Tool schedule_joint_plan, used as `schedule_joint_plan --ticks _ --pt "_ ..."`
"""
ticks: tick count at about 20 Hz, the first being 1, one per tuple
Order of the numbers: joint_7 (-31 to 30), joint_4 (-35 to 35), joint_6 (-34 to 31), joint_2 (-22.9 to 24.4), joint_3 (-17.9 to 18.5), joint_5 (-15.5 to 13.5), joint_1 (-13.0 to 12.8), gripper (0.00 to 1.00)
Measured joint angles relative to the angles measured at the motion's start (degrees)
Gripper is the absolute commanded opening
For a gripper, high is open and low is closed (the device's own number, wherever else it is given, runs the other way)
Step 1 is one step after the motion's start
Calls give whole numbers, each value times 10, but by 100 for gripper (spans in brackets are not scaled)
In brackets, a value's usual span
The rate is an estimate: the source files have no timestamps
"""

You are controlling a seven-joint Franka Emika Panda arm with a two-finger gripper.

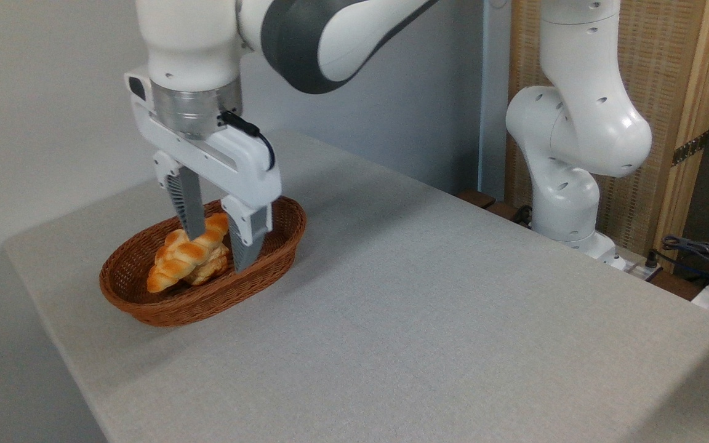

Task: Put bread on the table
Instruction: 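Lower the open gripper over the braided bread roll in the basket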

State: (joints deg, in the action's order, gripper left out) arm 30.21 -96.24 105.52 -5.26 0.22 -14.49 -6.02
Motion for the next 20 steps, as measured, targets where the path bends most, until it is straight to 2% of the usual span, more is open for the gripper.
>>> schedule_joint_plan --ticks 5,9,14,20 --pt "-83 0 49 -17 -65 0 -4 100" --pt "-132 0 85 -34 -99 1 -4 100" --pt "-157 -1 95 -55 -134 34 -5 100" --pt "-159 -1 119 -80 -156 46 -5 100"
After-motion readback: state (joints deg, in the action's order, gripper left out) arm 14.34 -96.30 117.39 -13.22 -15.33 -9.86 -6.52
